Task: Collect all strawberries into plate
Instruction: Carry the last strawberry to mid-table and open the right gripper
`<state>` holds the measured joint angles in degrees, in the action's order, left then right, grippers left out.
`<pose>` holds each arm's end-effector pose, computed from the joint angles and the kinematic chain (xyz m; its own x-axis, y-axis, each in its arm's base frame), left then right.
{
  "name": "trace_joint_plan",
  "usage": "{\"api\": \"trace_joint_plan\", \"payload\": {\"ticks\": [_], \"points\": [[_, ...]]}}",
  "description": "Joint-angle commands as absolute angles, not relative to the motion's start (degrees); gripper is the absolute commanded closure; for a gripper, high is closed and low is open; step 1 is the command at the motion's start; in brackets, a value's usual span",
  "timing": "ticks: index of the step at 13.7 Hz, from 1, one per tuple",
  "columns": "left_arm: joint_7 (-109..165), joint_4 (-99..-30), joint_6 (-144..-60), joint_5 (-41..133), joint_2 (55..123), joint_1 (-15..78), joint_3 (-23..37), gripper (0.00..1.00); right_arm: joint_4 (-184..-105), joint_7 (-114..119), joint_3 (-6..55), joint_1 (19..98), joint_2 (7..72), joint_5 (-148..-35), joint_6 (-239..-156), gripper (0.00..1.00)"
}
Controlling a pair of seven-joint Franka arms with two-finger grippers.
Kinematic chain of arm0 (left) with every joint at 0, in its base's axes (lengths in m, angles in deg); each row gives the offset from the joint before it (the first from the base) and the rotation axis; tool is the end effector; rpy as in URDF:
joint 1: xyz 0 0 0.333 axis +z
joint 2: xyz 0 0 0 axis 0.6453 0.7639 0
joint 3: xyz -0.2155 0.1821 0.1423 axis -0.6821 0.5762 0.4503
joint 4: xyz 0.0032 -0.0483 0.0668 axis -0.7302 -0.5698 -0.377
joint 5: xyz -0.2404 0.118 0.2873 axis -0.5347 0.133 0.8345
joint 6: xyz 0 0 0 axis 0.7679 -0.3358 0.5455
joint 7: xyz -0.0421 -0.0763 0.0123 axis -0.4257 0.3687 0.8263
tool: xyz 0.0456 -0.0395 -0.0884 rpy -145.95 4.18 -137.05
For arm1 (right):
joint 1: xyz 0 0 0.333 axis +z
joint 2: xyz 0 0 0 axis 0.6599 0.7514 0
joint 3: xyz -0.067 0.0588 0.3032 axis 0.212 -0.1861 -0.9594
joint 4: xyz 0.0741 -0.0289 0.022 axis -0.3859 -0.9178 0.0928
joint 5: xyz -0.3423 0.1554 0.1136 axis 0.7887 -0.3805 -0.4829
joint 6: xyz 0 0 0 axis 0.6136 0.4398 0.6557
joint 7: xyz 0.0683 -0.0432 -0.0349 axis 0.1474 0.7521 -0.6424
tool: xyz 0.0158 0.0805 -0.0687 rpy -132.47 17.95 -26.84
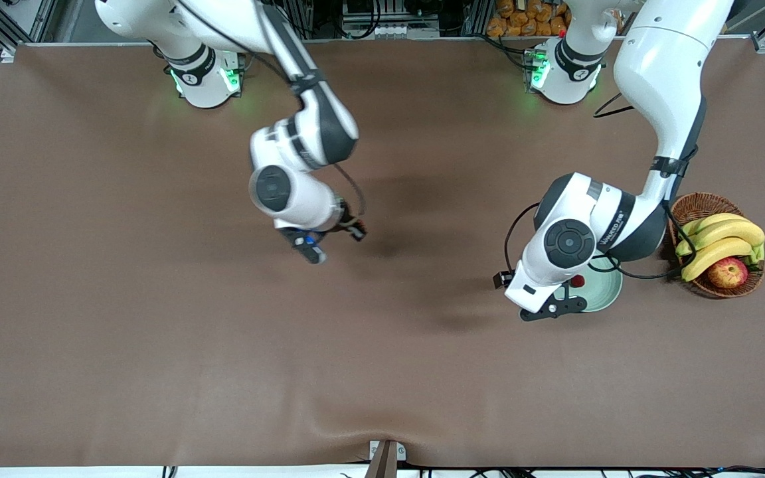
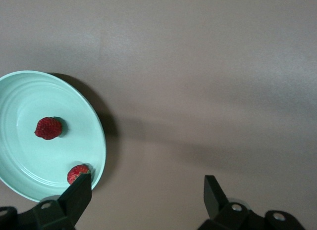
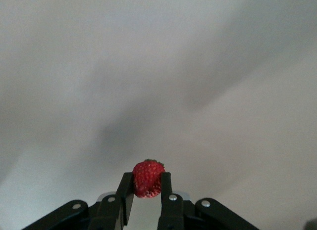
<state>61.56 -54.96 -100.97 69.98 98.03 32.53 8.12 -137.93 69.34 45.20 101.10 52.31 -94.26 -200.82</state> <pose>0.6371 -0.2444 0.2872 0.9822 0.1764 -0.0649 0.1675 -0.9781 -0.1234 0.5243 0.4397 0.2829 0.6683 -0.6691 -0.3251 -0.7161 -0.6970 -0.0374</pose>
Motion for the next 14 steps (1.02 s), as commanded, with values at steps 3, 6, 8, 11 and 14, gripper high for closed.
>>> {"api": "trace_joint_plan", "payload": {"ticks": [3,6,8,11,14], "points": [[61.76,-54.80,-101.70,69.14,98.13,32.63,8.10,0.00,-131.69,74.09,40.75,101.41,60.49,-95.44,-206.91,1.00],[61.32,-54.80,-102.23,69.14,98.30,33.07,8.10,0.00,-132.04,74.17,40.13,102.72,61.91,-95.27,-207.09,1.00],[61.14,-54.80,-102.32,69.14,98.30,33.33,8.10,0.00,-132.22,74.26,40.04,103.25,62.79,-95.53,-207.26,1.00],[61.23,-54.80,-102.41,69.14,98.30,33.24,8.10,0.00,-131.96,76.71,39.95,103.61,62.88,-95.79,-207.44,0.71],[61.84,-54.71,-102.41,68.96,98.22,32.45,8.01,0.00,-131.52,77.16,40.04,103.25,62.62,-95.71,-207.18,0.00]]}}
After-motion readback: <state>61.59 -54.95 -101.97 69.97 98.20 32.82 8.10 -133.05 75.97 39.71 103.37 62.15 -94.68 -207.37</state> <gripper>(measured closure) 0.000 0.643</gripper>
